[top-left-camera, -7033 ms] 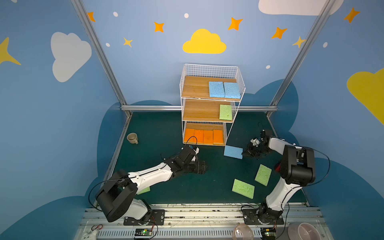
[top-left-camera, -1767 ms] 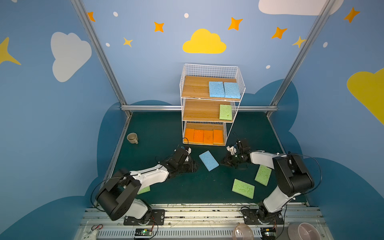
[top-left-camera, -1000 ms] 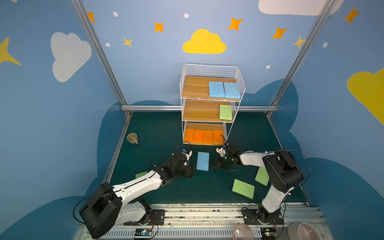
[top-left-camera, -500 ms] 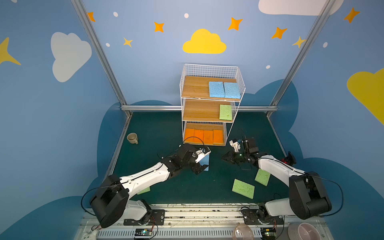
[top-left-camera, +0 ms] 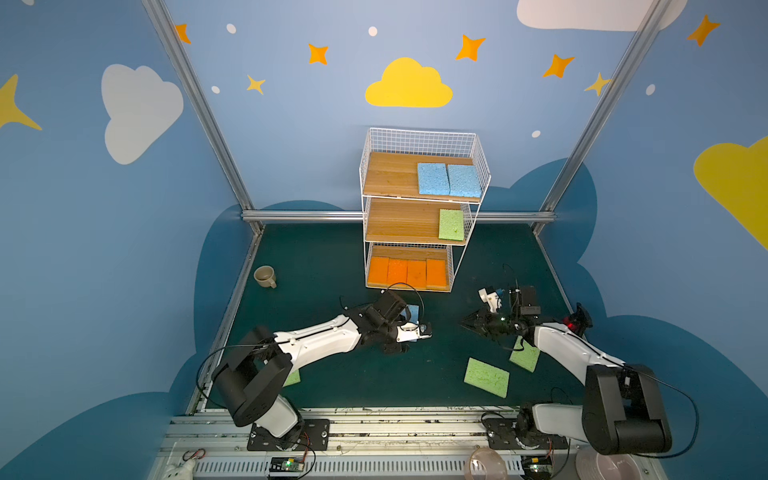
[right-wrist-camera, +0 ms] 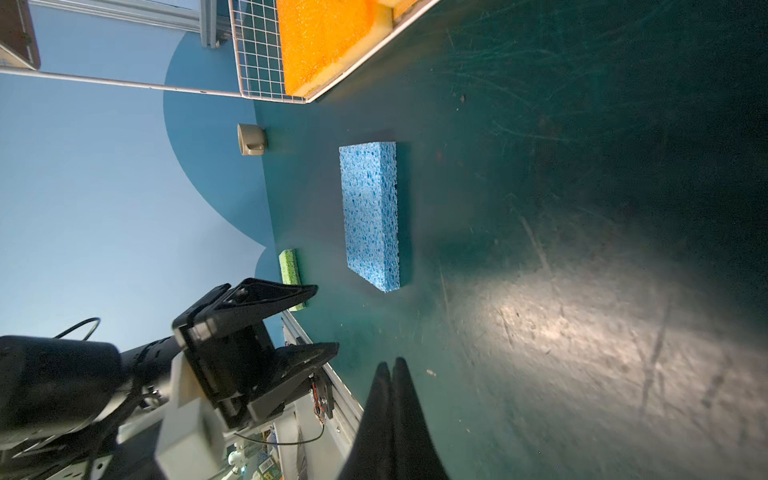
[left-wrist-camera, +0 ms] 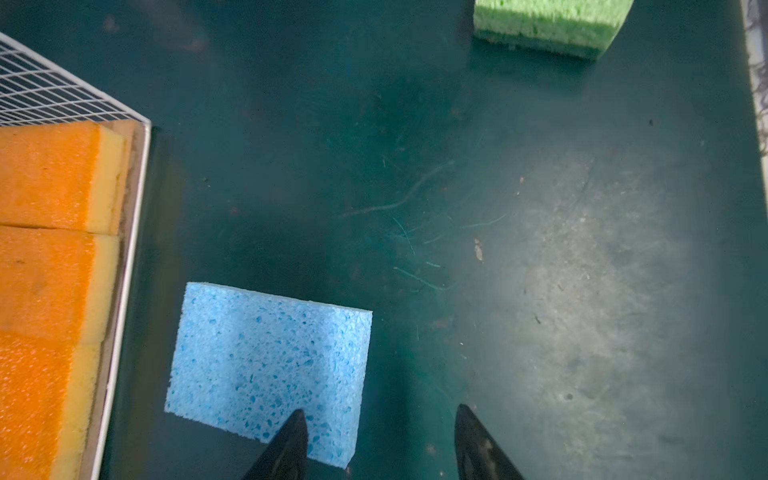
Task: Place and organize the cleaning sponges onto the shelf
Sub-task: 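Close the left gripper on the blue sponge and lift it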
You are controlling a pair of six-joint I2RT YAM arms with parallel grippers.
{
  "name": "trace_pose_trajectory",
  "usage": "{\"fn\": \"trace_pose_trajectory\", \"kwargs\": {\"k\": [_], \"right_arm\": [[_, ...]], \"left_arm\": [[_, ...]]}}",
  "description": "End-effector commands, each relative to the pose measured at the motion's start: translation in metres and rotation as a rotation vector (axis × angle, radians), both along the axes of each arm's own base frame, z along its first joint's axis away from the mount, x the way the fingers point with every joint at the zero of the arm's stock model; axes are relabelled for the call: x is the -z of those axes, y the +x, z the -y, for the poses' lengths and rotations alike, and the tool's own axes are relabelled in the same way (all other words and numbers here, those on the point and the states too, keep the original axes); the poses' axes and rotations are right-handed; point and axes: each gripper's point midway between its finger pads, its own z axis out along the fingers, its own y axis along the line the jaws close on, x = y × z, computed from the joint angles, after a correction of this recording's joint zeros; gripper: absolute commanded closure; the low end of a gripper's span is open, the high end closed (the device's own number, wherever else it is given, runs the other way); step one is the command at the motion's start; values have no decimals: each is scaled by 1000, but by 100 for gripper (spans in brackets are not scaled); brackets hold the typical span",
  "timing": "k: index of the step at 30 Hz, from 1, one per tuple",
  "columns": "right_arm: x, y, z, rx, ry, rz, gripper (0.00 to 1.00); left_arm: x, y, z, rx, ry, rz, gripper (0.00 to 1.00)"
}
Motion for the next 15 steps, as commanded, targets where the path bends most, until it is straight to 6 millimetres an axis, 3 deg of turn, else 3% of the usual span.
{"fn": "trace_pose_trajectory", "kwargs": {"k": [1, 15], "right_arm": [[-1, -3, -4, -32, 46, 8, 96], [0, -2, -1, -20, 65, 9, 96]], "left_arm": [[16, 7, -3, 32, 69, 28, 46], [37, 30, 3, 37, 106, 102, 53]]}}
